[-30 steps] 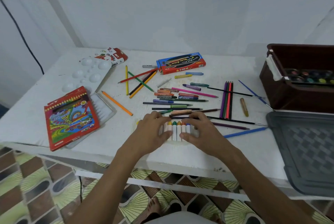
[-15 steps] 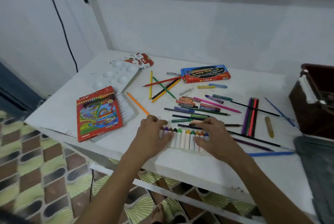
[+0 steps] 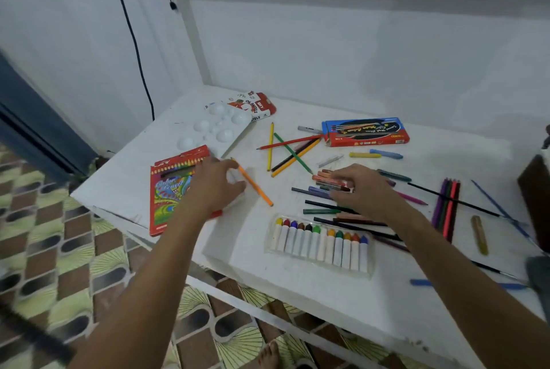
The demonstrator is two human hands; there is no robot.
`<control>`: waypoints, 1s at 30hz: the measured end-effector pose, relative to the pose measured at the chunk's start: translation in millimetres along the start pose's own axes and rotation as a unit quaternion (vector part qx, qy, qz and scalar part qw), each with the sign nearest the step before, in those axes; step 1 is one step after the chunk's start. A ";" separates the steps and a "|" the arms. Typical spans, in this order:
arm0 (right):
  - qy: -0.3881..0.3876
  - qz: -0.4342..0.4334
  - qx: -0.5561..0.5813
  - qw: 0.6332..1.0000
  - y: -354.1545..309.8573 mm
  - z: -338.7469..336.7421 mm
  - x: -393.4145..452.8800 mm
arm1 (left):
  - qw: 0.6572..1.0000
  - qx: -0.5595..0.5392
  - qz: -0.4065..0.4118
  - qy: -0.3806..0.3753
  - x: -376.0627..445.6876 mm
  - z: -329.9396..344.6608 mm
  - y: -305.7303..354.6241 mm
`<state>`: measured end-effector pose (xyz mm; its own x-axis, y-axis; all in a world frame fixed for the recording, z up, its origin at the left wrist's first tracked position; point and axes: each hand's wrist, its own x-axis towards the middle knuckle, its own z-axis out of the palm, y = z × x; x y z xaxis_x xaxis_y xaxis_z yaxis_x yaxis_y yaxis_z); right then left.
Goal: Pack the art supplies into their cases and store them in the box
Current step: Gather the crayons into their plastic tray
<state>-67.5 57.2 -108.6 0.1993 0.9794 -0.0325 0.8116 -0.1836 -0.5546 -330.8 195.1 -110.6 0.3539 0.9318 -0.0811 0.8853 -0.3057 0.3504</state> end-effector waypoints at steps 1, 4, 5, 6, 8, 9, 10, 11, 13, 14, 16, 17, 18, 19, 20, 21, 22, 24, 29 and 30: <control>-0.013 -0.013 0.011 1.000 -6.0 5.9 2.7 | 0.999 0.022 -0.038 0.010 -2.1 -3.1 -17.5; -0.052 -0.050 0.052 0.996 -27.8 26.0 15.4 | 0.983 0.049 -0.178 0.001 -14.4 -11.8 -63.8; -0.066 -0.051 0.059 0.995 -34.3 31.9 21.0 | 0.979 0.048 -0.198 -0.016 -17.9 -12.8 -76.1; -0.083 -0.049 0.060 0.994 -39.7 37.0 26.6 | 0.978 0.042 -0.203 -0.035 -20.3 -14.1 -85.3; -0.122 -0.043 0.047 0.991 -44.2 44.7 35.8 | 0.978 0.033 -0.197 -0.056 -21.1 -14.2 -93.7; -0.135 -0.043 0.036 0.989 -43.8 46.5 38.3 | 0.979 0.042 -0.195 -0.052 -19.6 -14.8 -91.2; -0.139 -0.041 0.029 0.989 -41.6 46.6 39.8 | 0.979 0.058 -0.193 -0.042 -15.7 -14.9 -85.2; -0.134 -0.037 0.030 0.990 -38.3 44.7 40.1 | 0.981 0.071 -0.181 -0.027 -10.9 -15.0 -74.1; -0.106 -0.022 0.039 0.993 -27.3 35.9 40.6 | 0.990 0.064 -0.127 -0.011 4.2 -11.7 -40.9; -0.085 -0.014 0.039 0.996 -20.6 29.5 41.5 | 0.995 0.048 -0.088 -0.017 15.0 -7.6 -21.0; -0.039 0.013 0.025 0.999 -4.1 13.7 44.0 | 0.999 0.022 -0.008 -0.043 40.7 4.4 24.7; -0.022 0.031 0.016 0.999 4.4 4.5 44.4 | 0.998 0.014 0.032 -0.055 54.1 11.9 48.7; -0.013 0.051 0.010 0.999 12.9 -4.5 43.6 | 0.995 0.008 0.071 -0.065 67.2 19.2 72.7; -0.007 0.067 0.010 0.998 20.1 -12.9 41.1 | 0.991 0.004 0.109 -0.077 80.1 26.7 95.5; -0.006 0.081 0.014 0.997 27.1 -19.7 37.5 | 0.985 0.001 0.144 -0.089 92.5 34.0 116.6; -0.004 0.089 0.018 0.996 32.6 -25.1 32.6 | 0.980 0.001 0.173 -0.101 103.9 40.6 135.2; -0.003 0.097 0.018 0.995 37.8 -28.9 26.3 | 0.974 0.000 0.197 -0.111 115.6 47.1 150.6; -0.003 0.118 0.024 0.993 46.4 -32.0 11.1 | 0.964 0.005 0.239 -0.120 136.1 57.6 174.0; 0.041 0.146 0.052 0.987 61.3 -27.6 -26.2 | 0.948 0.032 0.278 -0.154 169.9 82.4 190.3; 0.049 0.154 0.058 0.985 62.9 -25.5 -31.1 | 0.947 0.028 0.281 -0.153 172.3 85.6 189.3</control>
<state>-8.6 13.1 -121.3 0.4828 0.8651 -0.1363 0.6373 -0.4538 -0.6228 -76.4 281.1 -138.1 0.8377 0.5206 -0.1648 0.5418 -0.7547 0.3699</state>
